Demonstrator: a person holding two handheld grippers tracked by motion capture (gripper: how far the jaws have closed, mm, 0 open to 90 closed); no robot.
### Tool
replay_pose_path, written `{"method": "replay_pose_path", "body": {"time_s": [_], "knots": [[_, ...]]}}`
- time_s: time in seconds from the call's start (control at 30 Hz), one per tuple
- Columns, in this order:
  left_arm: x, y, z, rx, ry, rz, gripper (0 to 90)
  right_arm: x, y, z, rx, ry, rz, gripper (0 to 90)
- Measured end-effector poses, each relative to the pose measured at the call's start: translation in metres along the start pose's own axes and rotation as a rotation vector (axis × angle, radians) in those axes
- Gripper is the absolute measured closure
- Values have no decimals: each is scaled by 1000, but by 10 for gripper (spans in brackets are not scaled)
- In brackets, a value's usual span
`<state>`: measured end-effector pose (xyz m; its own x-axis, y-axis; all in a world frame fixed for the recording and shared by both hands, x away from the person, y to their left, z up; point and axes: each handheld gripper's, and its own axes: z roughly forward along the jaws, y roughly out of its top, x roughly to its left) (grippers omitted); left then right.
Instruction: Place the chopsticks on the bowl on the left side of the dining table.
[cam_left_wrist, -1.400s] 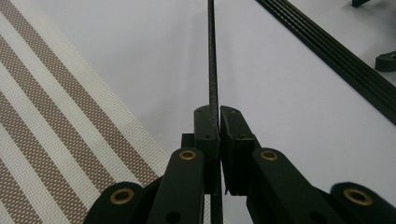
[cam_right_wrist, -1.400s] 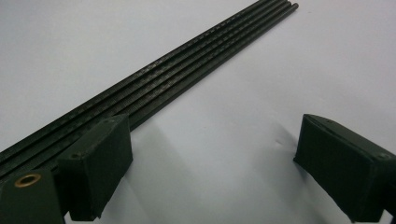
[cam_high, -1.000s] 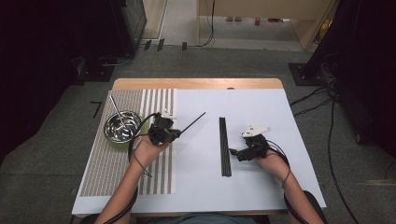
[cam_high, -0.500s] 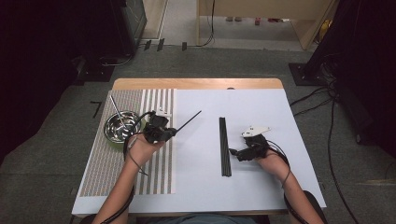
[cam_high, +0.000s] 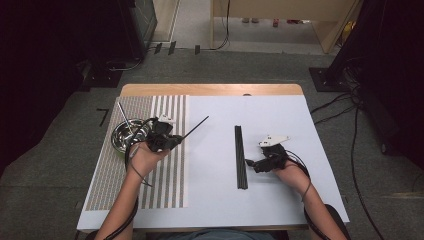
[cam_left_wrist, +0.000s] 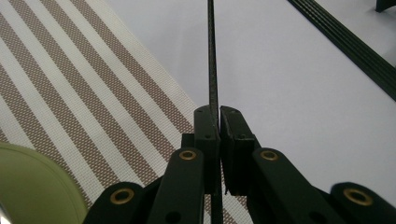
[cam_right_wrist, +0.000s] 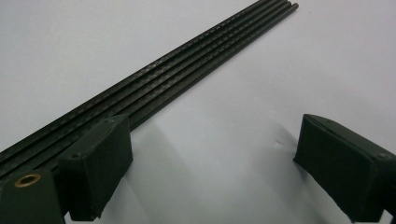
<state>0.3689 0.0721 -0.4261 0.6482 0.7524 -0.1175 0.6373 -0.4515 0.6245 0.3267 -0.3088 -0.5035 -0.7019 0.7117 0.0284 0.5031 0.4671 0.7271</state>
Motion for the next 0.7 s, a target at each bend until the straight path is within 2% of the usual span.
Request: {"method": "replay_pose_path", "body": {"time_s": [0.7], "knots": [[19, -6, -20, -18, 31, -29, 874, 0, 0, 0, 0, 0, -1, 104]]}}
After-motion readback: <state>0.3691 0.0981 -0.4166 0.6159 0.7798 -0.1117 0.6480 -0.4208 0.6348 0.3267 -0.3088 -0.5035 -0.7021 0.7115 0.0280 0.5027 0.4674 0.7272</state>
